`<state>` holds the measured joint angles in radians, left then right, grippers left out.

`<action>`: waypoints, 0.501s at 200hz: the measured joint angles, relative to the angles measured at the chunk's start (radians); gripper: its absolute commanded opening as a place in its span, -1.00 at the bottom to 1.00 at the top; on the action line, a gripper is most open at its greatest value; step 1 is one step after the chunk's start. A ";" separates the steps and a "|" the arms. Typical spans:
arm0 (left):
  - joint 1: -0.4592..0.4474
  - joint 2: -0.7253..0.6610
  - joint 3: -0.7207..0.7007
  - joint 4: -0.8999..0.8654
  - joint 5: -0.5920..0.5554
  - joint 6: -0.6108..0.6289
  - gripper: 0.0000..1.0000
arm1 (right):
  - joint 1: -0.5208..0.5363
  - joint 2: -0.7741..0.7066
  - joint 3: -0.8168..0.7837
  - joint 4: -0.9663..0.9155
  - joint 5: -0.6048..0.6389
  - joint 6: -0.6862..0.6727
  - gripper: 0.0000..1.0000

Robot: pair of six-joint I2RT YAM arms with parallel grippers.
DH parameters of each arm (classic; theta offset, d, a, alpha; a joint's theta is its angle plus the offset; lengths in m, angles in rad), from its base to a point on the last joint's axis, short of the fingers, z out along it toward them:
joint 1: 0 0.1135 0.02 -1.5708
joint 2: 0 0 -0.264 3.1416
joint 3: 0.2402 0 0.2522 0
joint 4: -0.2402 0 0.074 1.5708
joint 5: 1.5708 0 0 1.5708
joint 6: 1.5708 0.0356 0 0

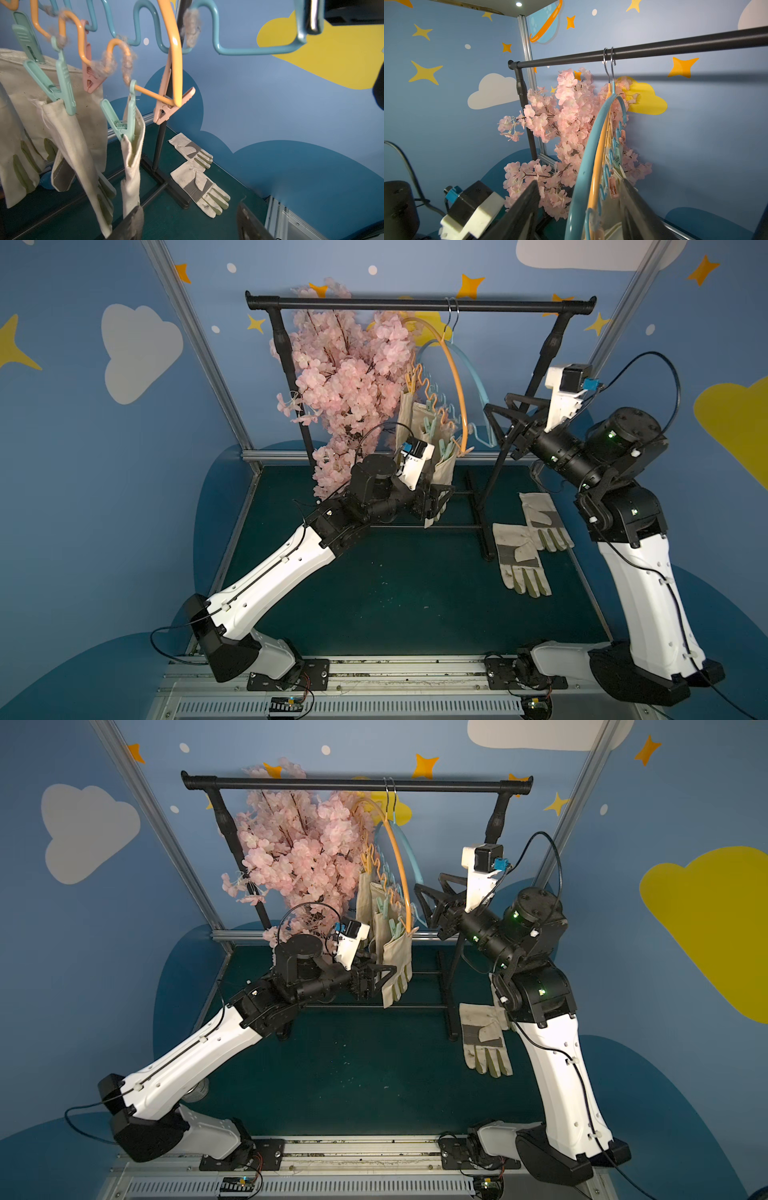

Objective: Clip the gloves onto a hanger to dry
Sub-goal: Adjust the hanger on the clothesline.

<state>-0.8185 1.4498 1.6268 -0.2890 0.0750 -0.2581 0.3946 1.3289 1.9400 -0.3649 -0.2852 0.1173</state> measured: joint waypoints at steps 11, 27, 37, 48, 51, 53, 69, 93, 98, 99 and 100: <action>0.000 0.002 0.000 0.000 0.000 0.000 0.40 | 0.007 0.018 0.011 -0.016 0.016 -0.011 0.14; 0.000 0.002 0.000 0.000 0.000 0.000 0.40 | 0.014 0.045 0.025 -0.043 0.040 -0.027 0.03; 0.000 0.002 0.000 0.000 0.000 0.000 0.40 | 0.018 0.060 0.028 -0.058 0.058 -0.036 -0.07; 0.000 0.002 0.000 0.000 0.000 0.001 0.40 | 0.023 0.072 0.027 -0.070 0.083 -0.049 -0.29; 0.000 0.002 0.000 0.000 0.000 0.001 0.40 | 0.024 0.074 0.027 -0.072 0.089 -0.049 -0.33; 0.000 0.002 0.000 0.000 0.000 0.001 0.40 | 0.026 0.076 0.027 -0.074 0.093 -0.048 -0.35; 0.000 0.003 0.001 0.002 0.000 0.001 0.40 | 0.031 0.078 0.018 -0.075 0.130 -0.070 -0.49; 0.000 0.023 0.029 0.006 0.003 0.000 0.40 | 0.034 0.049 -0.021 -0.059 0.182 -0.099 -0.65; 0.000 0.029 0.039 0.008 0.004 0.000 0.40 | 0.034 0.042 -0.028 -0.055 0.192 -0.105 -0.67; 0.000 0.031 0.040 0.008 0.004 0.000 0.40 | 0.035 0.040 -0.029 -0.054 0.193 -0.108 -0.67; 0.000 0.032 0.042 0.008 0.004 0.000 0.40 | 0.035 0.039 -0.030 -0.053 0.196 -0.108 -0.67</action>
<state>-0.8185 1.4815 1.6684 -0.2810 0.0792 -0.2577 0.4294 1.3674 1.9099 -0.4183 -0.0887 0.0090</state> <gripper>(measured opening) 0.702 0.189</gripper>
